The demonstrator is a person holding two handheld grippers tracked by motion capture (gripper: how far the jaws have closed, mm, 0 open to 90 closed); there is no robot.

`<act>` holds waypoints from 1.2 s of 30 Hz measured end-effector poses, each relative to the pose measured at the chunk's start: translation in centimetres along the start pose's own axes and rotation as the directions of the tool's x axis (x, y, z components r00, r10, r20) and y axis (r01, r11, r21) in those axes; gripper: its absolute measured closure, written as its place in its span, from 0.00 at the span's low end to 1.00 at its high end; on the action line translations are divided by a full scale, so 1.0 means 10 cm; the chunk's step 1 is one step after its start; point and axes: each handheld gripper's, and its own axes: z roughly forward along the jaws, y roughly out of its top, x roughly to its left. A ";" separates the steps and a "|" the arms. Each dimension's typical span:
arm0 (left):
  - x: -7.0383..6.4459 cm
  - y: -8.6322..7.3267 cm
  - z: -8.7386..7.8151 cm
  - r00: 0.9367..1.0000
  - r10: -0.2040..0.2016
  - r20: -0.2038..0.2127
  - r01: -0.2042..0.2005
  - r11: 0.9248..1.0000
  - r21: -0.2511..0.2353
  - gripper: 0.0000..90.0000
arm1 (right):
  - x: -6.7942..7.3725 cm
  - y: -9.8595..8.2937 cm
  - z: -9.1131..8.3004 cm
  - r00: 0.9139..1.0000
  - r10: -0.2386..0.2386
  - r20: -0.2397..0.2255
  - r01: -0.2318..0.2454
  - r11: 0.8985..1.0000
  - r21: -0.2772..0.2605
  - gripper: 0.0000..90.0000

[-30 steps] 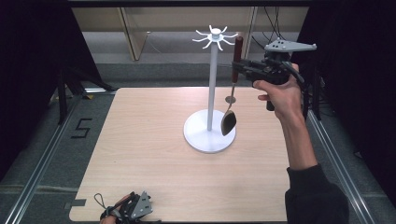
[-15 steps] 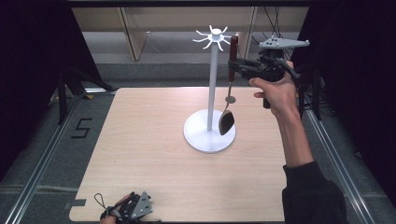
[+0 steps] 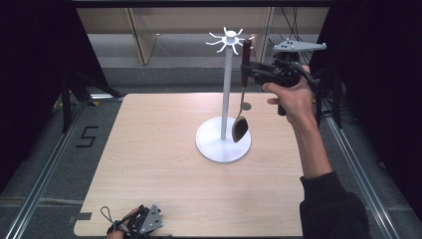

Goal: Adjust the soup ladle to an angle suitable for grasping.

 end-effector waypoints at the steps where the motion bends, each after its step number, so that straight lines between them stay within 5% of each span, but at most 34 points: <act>1: 0.00 0.00 0.00 1.000 0.000 0.000 0.000 1.000 0.000 0.18 | 0.00 0.00 -0.01 1.000 0.001 0.009 -0.001 1.000 -0.004 0.75; 8: 0.00 0.00 0.00 1.000 0.000 0.000 0.000 1.000 0.001 0.18 | -0.03 -0.16 -0.17 0.998 0.058 0.013 -0.057 0.998 -0.026 0.65; 14: 0.00 0.00 0.01 1.000 -0.003 0.001 0.003 1.000 -0.003 0.18 | -0.08 -0.35 -0.34 0.999 0.042 -0.003 -0.043 0.999 -0.033 0.59; 22: 0.00 0.00 0.01 1.000 -0.002 -0.001 0.002 1.000 0.002 0.18 | 0.01 -0.70 -0.52 0.999 0.039 -0.029 -0.040 0.999 -0.016 0.56; 26: 0.00 0.00 0.01 1.000 -0.004 0.000 0.004 1.000 0.000 0.18 | 0.06 -0.86 -0.56 1.000 0.001 -0.015 -0.001 1.000 -0.005 0.55; 36: 0.00 0.00 0.01 1.000 -0.001 0.003 0.001 1.000 0.000 0.18 | 0.14 -1.19 -0.59 0.998 0.016 -0.059 -0.016 1.000 0.001 0.55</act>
